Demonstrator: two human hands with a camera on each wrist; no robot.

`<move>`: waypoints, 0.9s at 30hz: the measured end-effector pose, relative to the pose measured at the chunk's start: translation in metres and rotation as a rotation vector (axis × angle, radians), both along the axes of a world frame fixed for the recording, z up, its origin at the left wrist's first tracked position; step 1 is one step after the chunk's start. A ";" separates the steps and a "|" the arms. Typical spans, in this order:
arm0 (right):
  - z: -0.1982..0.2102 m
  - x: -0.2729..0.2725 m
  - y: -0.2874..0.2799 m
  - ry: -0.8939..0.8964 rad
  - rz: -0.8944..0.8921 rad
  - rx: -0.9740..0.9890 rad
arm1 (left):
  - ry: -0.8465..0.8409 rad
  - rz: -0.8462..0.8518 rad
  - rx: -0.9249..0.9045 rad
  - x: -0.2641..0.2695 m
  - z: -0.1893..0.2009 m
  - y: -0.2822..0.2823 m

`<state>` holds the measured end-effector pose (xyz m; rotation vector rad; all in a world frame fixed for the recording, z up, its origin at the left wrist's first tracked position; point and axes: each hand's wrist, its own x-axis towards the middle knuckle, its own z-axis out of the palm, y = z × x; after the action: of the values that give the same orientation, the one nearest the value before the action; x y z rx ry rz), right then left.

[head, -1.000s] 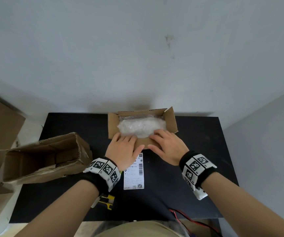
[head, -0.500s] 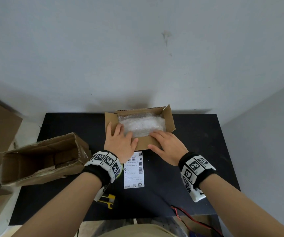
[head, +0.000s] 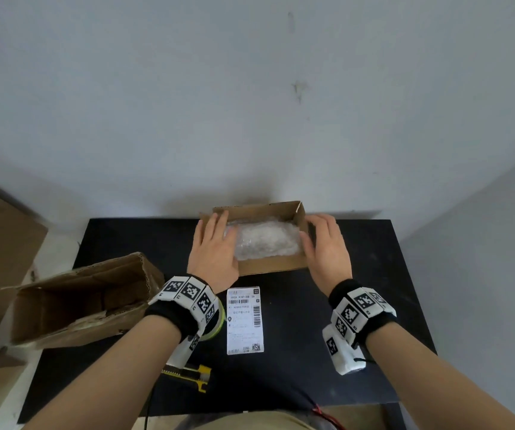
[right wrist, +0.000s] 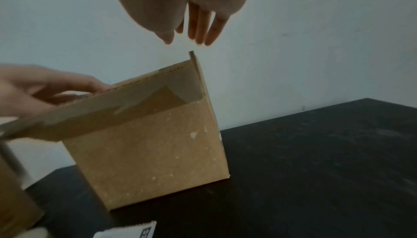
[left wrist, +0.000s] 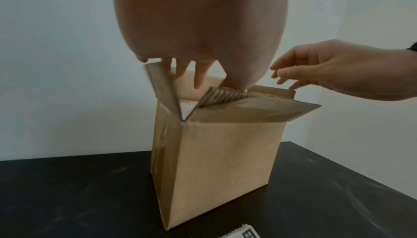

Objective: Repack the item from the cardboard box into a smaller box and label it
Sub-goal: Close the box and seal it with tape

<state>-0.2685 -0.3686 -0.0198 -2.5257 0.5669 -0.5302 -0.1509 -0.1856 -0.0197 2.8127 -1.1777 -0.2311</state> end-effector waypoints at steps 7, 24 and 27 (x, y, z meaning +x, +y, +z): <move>0.002 0.000 -0.007 0.134 0.027 0.151 | 0.115 0.043 0.046 0.022 0.000 0.000; 0.008 0.010 -0.006 0.571 0.309 0.196 | 0.422 0.169 -0.368 0.003 0.005 0.012; 0.006 0.006 -0.007 0.601 0.330 0.211 | 0.478 0.148 -0.357 -0.002 0.002 0.015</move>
<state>-0.2628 -0.3761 -0.0143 -2.4793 0.3666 0.4026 -0.1529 -0.1708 -0.0175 2.3360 -0.8060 -0.5784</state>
